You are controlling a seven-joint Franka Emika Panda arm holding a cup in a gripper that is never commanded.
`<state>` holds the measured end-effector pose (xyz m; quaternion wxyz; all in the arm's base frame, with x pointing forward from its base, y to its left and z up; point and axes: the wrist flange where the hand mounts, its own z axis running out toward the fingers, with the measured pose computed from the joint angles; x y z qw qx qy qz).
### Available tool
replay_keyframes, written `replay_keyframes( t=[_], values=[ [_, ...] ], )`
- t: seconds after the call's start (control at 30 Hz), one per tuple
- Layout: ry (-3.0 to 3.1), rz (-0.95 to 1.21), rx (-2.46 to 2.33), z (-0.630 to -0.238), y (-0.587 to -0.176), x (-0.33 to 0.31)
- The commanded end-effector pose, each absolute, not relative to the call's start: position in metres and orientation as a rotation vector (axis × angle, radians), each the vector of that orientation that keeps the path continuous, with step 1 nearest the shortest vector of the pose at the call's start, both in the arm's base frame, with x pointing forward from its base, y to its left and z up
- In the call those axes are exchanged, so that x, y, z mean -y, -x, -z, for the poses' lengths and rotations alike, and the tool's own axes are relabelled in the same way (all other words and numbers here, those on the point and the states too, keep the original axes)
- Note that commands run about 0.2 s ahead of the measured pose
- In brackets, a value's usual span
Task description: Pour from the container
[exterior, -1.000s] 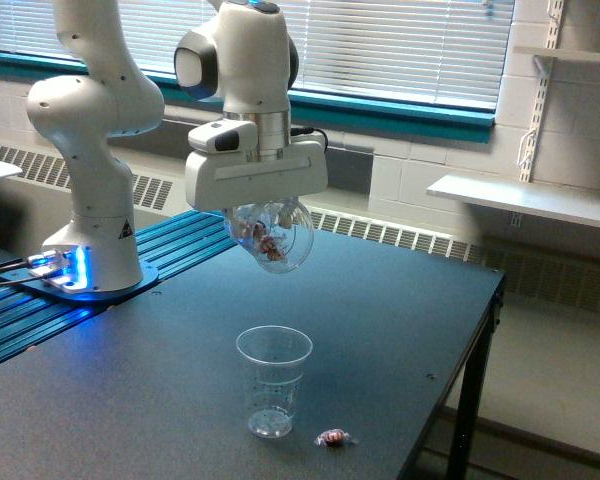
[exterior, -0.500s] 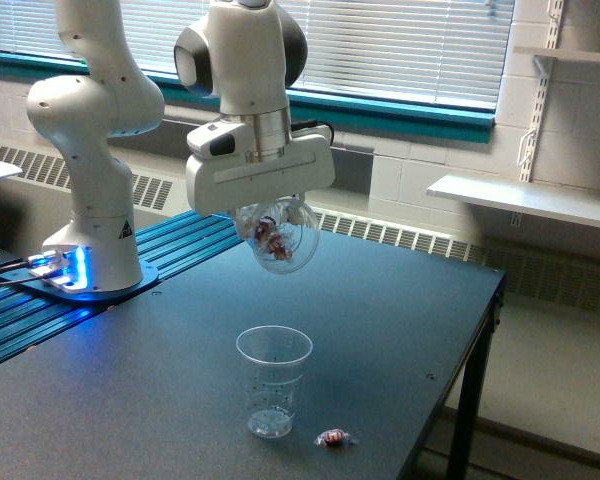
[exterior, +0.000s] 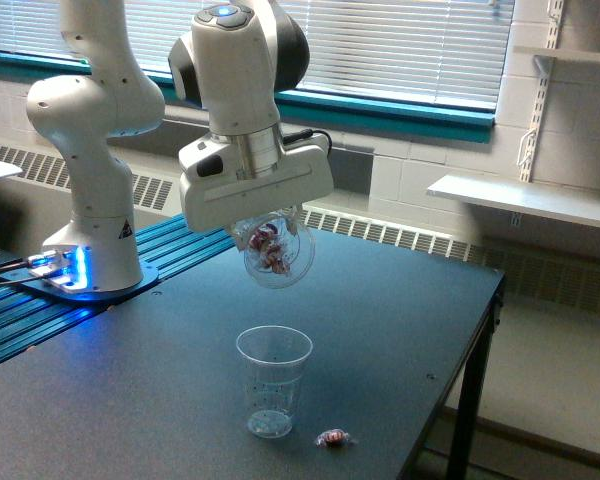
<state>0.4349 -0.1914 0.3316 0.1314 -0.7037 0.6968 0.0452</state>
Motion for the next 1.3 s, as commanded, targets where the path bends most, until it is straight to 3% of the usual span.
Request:
replay_keyframes(
  t=[0.03,0.43,1.3],
  values=[
    [2.018,-0.14,-2.006,-0.333,-0.441,0.199],
    [1.904,-0.263,-1.985,-0.328,-0.449,0.206],
    [1.735,-0.262,-2.021,-0.33,-0.443,0.214]
  ],
)
